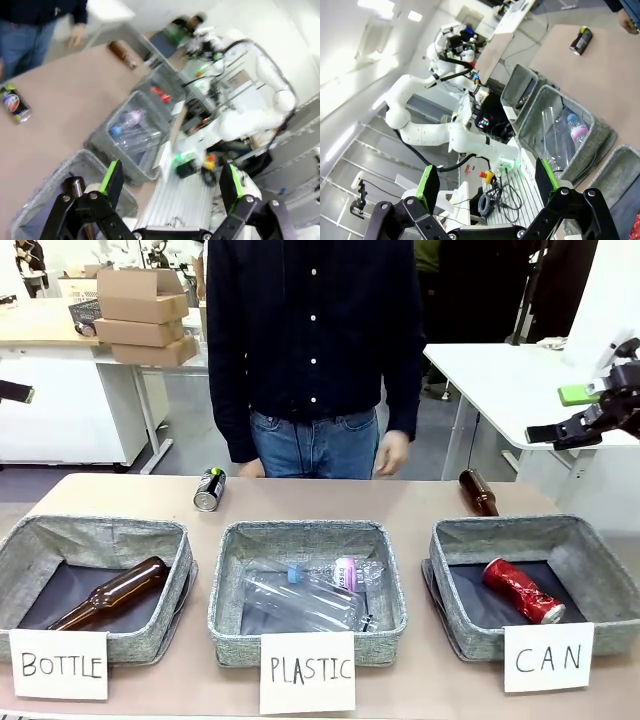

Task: Sort the can waste into the basket.
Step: Pick up the can waste from the table and place it in the right Fabric basket.

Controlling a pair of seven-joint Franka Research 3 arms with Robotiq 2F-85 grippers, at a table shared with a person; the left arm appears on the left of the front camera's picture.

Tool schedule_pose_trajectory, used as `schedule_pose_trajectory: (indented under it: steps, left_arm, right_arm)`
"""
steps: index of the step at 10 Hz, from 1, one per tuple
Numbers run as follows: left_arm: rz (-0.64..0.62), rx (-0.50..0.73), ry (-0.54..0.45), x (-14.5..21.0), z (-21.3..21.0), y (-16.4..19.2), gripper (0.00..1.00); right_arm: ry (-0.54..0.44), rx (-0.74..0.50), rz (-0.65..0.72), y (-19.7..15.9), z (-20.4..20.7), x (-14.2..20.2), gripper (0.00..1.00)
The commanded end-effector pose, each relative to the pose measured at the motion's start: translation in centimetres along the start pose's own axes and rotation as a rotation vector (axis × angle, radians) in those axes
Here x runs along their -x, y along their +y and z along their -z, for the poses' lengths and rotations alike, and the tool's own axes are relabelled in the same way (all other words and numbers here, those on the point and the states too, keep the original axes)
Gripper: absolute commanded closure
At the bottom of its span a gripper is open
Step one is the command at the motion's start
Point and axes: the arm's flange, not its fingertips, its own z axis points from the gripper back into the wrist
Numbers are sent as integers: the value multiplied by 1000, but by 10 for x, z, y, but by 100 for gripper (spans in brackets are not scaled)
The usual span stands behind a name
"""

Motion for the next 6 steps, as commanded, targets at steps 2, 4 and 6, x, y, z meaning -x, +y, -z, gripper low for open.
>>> schedule_pose_trajectory:
  steps: [2, 4, 6]
  left_arm:
    - [-127, -518, 351, -108, 96, -6, 0]
    - [-164, -761, 491, -146, 176, 27, 0]
    - [-144, -1075, 528, -161, 240, 61, 0]
  right_arm:
    - [13, -2, 16, 4, -3, -3, 0]
    - [13, -2, 16, 4, -3, -3, 0]
    - [13, -2, 16, 4, -3, -3, 0]
